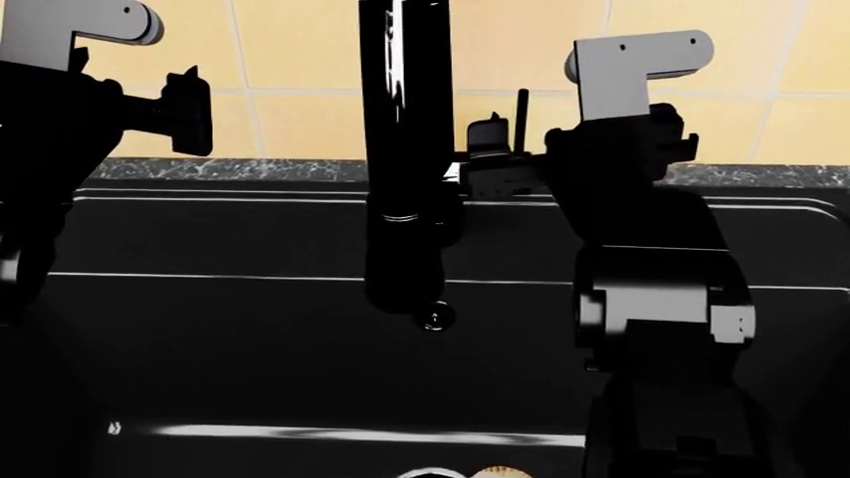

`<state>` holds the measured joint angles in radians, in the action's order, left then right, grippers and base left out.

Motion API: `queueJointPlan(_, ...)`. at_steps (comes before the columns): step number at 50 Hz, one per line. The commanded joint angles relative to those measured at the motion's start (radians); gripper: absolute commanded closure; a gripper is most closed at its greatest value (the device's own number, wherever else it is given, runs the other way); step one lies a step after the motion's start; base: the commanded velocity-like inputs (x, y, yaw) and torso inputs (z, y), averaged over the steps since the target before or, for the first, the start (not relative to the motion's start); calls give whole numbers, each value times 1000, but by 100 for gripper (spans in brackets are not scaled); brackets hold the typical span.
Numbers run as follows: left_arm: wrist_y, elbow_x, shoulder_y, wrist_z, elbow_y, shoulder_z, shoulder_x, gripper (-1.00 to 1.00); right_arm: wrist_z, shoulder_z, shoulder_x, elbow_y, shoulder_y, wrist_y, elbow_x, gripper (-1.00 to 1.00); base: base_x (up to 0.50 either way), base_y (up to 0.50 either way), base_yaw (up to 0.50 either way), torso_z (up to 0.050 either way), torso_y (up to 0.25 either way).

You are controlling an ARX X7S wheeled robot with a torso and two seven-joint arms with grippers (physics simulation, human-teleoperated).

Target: Turn on the sink faucet.

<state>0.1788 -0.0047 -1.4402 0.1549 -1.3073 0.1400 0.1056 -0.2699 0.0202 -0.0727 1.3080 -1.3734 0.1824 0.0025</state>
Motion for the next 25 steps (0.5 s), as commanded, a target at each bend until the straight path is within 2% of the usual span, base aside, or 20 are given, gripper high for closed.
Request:
queueJointPlan(1, -9, 3, 7, -3, -1, 2, 0, -100, 23, 11, 9, 1, -18, 5, -8, -100, 0, 0, 0, 5, -191)
queueJointPlan(21, -20, -1, 11, 5, -1, 0, -3, -100, 87, 66, 19, 1, -107, 10, -10, -100, 0, 0, 0, 6, -191)
queueJointPlan(25, -22, -7, 10, -2, -1, -10, 1, -100, 99, 66, 19, 1, -107, 1, -5, -100, 0, 0, 0, 1, -42)
